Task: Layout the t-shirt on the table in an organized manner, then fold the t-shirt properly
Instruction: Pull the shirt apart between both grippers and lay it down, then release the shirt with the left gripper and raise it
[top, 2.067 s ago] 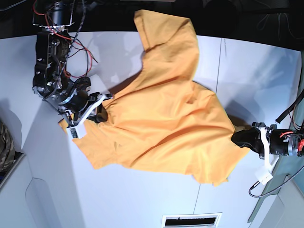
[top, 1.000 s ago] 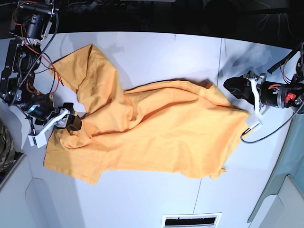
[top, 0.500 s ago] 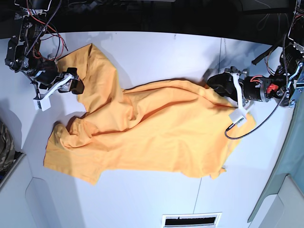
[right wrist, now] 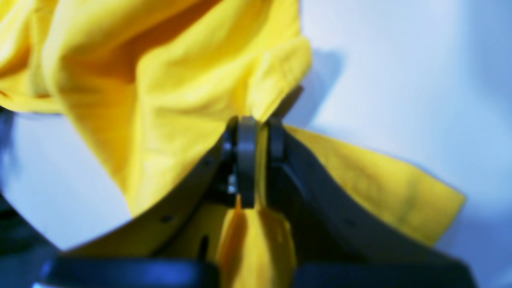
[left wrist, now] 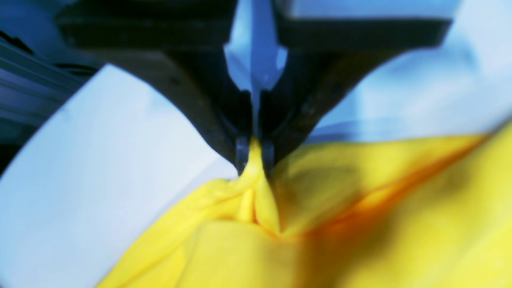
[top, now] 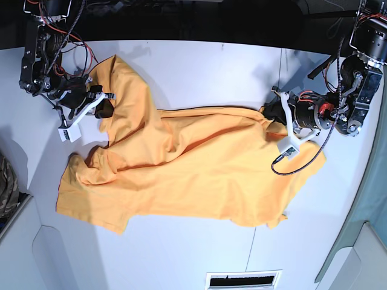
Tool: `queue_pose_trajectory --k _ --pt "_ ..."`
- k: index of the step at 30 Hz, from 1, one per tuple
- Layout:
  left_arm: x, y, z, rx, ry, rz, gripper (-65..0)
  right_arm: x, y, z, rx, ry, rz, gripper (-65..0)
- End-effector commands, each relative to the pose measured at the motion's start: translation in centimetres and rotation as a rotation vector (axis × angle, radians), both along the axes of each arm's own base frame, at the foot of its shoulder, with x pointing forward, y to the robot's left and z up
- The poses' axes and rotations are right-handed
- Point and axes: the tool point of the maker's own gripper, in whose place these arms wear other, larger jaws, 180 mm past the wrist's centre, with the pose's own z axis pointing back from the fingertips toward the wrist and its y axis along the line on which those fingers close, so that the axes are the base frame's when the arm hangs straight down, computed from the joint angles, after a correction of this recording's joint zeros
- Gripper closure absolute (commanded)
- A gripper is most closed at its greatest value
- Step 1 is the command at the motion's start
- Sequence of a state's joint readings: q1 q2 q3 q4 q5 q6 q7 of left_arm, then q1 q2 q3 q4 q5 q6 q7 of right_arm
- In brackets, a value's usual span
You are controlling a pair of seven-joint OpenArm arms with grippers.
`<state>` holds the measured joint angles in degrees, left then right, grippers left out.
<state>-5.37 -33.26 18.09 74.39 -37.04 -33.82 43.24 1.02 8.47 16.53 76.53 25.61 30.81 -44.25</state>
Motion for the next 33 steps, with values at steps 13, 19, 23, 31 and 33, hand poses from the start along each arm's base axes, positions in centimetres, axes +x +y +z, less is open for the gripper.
queue_pose_trajectory --k 13,19,23,31,33 --pt "1.8 2.3 14.5 0.304 -0.36 -0.448 0.0 8.0 -11.9 9.7 -0.215 -0.239 -0.058 0.0" --pt "-2.1 -2.2 15.9 0.212 -0.395 -0.579 0.0 7.0 -13.7 9.8 -0.229 -0.196 -0.066 0.0" --pt "-5.1 -4.1 13.6 0.105 -0.312 -0.57 -4.9 5.4 -13.5 8.4 -0.214 -0.149 -0.061 0.0" --pt "-4.4 -6.7 6.7 -0.075 -0.192 -0.194 -32.1 4.6 -11.7 6.9 -0.16 -0.116 -0.075 -27.9" --pt "-3.9 -6.7 4.5 -0.085 -0.141 -0.081 -32.1 4.7 -11.1 6.8 -0.146 -0.117 -0.074 -31.0"
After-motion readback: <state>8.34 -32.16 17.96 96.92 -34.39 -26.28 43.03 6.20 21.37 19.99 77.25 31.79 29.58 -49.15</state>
